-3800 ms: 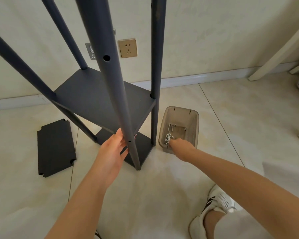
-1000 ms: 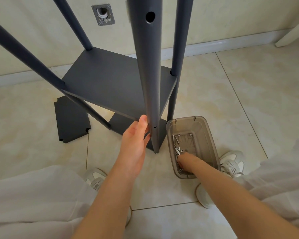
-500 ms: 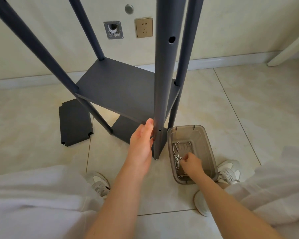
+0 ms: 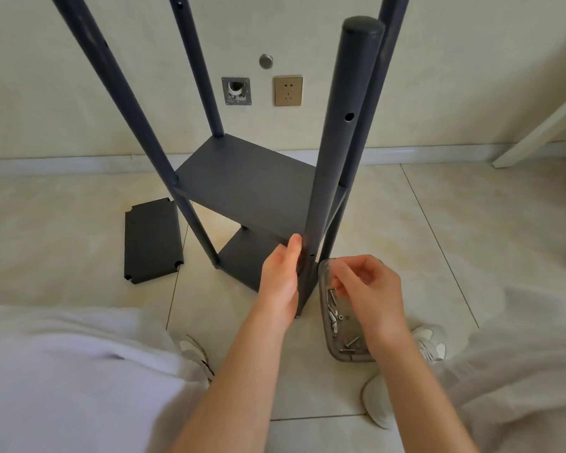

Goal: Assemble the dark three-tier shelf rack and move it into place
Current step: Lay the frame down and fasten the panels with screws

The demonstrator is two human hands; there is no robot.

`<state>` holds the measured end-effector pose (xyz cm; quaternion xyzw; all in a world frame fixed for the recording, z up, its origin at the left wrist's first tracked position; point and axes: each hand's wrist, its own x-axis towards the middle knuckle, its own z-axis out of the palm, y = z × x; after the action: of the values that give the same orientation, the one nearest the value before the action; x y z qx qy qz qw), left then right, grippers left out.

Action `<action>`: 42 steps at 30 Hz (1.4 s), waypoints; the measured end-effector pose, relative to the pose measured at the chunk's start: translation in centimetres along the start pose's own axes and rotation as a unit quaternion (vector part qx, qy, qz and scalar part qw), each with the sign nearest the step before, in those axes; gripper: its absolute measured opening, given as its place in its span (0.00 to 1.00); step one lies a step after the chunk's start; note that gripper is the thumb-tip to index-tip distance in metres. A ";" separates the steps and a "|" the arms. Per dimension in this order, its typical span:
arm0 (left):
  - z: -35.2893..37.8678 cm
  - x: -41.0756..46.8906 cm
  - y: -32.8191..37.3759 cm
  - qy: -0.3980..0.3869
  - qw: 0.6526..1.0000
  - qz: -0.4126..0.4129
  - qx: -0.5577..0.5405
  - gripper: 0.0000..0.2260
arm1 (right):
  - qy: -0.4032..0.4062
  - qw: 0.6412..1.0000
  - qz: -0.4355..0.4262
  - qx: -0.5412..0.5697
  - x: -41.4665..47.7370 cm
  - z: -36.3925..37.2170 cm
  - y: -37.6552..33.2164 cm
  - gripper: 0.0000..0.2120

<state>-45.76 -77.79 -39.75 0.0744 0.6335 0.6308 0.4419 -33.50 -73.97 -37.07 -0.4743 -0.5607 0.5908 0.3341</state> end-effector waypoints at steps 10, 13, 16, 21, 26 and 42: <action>-0.2 0.0 -0.3 -0.018 1.000 0.017 -0.013 0.11 | -0.043 0.994 -0.075 -0.060 -1.4 0.9 0.4 0.09; -0.3 0.0 -0.3 -0.021 1.000 0.010 -0.017 0.12 | -0.042 0.994 -0.078 -0.063 -1.3 0.8 0.6 0.08; -0.3 0.2 -0.3 -0.026 0.999 0.006 -0.025 0.11 | -0.036 0.994 -0.079 -0.069 -1.3 0.7 0.5 0.08; -0.2 0.2 -0.4 -0.025 0.999 -0.006 -0.033 0.11 | -0.029 0.992 -0.089 -0.087 -1.1 0.5 0.3 0.08; -0.2 0.4 -0.6 -0.029 0.999 -0.010 -0.040 0.11 | -0.026 0.992 -0.089 -0.087 -1.2 0.4 0.3 0.08; -0.3 0.8 -0.8 -0.038 0.997 -0.017 -0.061 0.13 | -0.017 0.998 -0.054 -0.028 -1.3 1.3 0.8 0.08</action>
<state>-46.08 -77.65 -40.88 0.0601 0.5779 0.6572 0.4801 -34.20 -75.76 -37.76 -0.4428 -0.6070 0.5641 0.3424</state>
